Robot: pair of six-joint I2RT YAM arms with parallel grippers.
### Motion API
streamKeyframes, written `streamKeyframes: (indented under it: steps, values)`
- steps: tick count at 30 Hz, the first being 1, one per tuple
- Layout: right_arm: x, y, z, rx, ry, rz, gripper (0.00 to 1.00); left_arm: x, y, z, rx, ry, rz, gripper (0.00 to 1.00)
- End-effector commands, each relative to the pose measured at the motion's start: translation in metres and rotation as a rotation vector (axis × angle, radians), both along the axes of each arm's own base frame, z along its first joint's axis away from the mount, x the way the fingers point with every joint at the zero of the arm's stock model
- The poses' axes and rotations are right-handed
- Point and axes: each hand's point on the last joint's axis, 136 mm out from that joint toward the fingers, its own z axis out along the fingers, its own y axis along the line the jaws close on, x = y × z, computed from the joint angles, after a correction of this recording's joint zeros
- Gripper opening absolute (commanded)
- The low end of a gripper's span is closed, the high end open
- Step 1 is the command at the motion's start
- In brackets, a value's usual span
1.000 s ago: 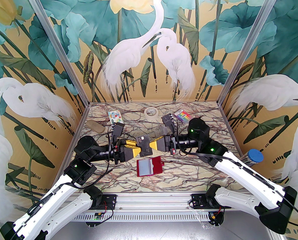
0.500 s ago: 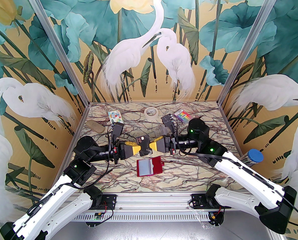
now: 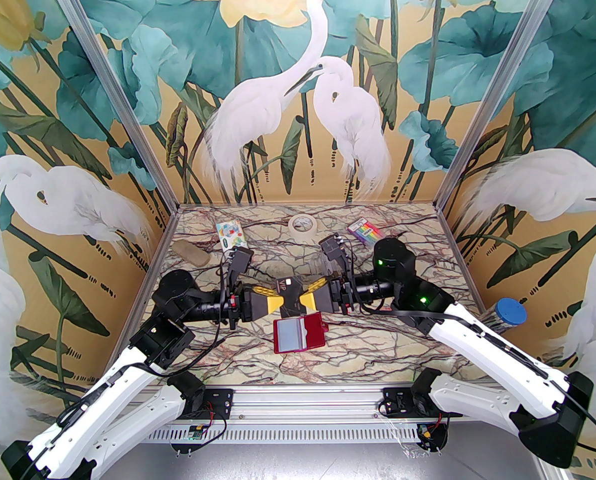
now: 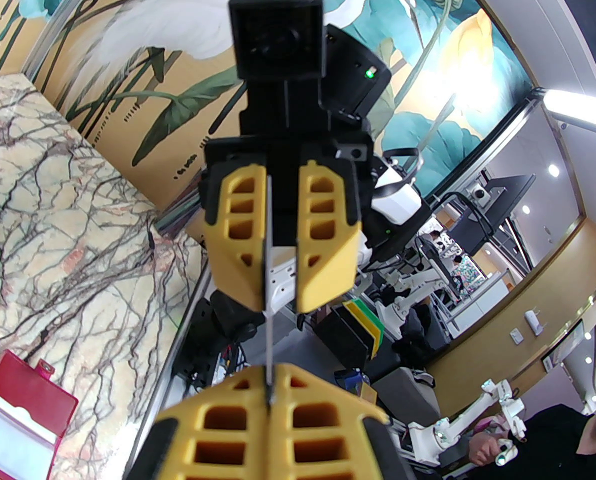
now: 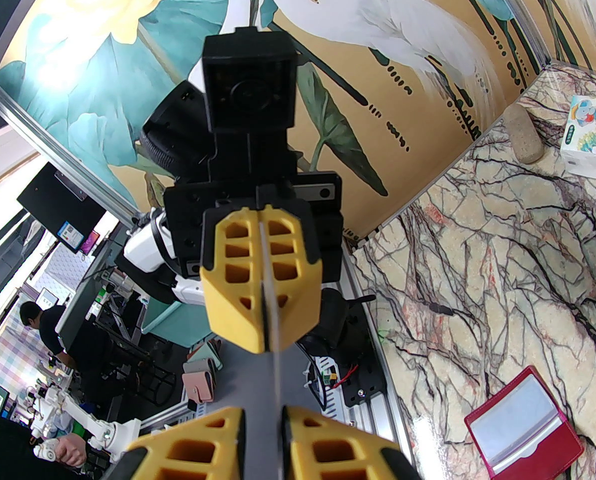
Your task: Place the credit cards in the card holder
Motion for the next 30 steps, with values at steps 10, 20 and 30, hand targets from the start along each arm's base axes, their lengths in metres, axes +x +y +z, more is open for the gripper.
streamKeyframes:
  steps: [10, 20, 30]
  values:
    - [-0.009, -0.003, 0.008, 0.020, -0.052, 0.030, 0.08, -0.007, -0.004, 0.005, -0.011, 0.019, -0.068, 0.00]
    - [-0.010, -0.003, 0.008, 0.021, -0.046, 0.032, 0.00, -0.007, -0.004, 0.001, -0.004, 0.029, -0.065, 0.00]
    - [0.018, -0.003, -0.029, -0.123, 0.009, -0.107, 0.00, 0.040, 0.017, -0.037, 0.164, 0.097, 0.282, 0.75]
